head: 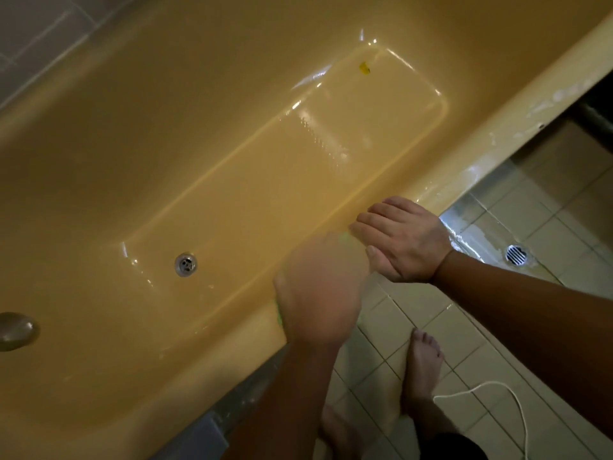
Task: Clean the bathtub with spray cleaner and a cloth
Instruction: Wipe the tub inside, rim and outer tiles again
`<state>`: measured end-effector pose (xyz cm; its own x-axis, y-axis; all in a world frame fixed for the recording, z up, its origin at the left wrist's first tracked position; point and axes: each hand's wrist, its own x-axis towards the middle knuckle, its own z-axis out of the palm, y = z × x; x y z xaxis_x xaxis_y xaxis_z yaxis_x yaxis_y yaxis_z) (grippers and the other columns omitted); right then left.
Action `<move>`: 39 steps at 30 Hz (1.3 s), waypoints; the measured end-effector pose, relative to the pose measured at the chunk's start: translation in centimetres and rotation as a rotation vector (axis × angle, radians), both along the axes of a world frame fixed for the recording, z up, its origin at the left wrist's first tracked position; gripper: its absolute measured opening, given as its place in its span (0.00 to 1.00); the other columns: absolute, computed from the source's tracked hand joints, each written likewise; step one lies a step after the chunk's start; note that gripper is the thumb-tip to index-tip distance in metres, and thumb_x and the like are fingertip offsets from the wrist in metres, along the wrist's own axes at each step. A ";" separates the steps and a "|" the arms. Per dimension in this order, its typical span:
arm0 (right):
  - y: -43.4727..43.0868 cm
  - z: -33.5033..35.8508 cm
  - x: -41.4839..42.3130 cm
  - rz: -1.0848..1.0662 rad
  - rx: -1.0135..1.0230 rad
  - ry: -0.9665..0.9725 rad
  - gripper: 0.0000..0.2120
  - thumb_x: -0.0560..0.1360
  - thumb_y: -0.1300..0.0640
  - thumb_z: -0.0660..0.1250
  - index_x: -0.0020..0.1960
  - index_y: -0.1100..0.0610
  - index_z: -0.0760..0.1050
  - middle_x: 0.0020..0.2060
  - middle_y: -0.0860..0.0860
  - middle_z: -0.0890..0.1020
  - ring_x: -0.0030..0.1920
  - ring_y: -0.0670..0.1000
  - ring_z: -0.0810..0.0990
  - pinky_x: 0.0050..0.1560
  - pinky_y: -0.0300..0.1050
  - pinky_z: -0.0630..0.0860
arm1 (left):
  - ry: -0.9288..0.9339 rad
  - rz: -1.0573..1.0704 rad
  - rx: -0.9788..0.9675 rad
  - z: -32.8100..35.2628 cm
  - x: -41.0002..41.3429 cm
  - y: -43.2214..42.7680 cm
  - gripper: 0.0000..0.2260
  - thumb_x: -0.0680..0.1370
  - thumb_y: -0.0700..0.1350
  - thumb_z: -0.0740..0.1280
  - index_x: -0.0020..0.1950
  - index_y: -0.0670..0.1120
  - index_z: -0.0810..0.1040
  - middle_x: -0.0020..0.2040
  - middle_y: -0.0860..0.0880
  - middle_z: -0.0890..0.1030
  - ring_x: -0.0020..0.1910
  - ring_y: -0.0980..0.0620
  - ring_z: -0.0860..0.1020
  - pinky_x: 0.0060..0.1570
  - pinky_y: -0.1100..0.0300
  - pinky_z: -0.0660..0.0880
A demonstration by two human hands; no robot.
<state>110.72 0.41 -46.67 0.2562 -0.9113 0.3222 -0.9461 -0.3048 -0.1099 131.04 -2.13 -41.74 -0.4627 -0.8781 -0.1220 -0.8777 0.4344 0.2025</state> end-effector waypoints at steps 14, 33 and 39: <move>-0.4 -0.1 -8.3 -0.036 -0.009 -0.023 0.22 0.82 0.49 0.54 0.61 0.59 0.81 0.55 0.57 0.84 0.54 0.60 0.82 0.64 0.57 0.75 | 0.018 0.010 -0.002 0.1 -8.8 -0.3 0.18 0.82 0.57 0.57 0.70 0.53 0.71 0.66 0.53 0.77 0.65 0.49 0.74 0.51 0.47 0.73; -0.8 -1.1 -21.4 -0.130 -0.102 -0.027 0.22 0.81 0.50 0.53 0.60 0.59 0.82 0.54 0.56 0.84 0.54 0.60 0.82 0.66 0.56 0.74 | 0.008 0.106 -0.073 -0.8 -19.6 0.6 0.20 0.82 0.55 0.57 0.71 0.49 0.72 0.66 0.49 0.78 0.63 0.46 0.75 0.51 0.45 0.71; -0.7 -1.5 -22.7 -0.216 -0.152 -0.062 0.20 0.81 0.51 0.54 0.56 0.60 0.82 0.52 0.56 0.84 0.55 0.60 0.82 0.67 0.57 0.73 | 0.051 0.007 -0.077 -1.0 -27.9 -1.7 0.19 0.81 0.56 0.56 0.68 0.50 0.73 0.61 0.51 0.80 0.59 0.46 0.76 0.48 0.46 0.71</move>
<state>87.98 -0.25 -48.22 0.0370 -0.8825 0.4688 -0.9838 -0.1145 -0.1380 103.09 -3.80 -42.74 -0.4601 -0.8873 -0.0309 -0.8704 0.4439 0.2132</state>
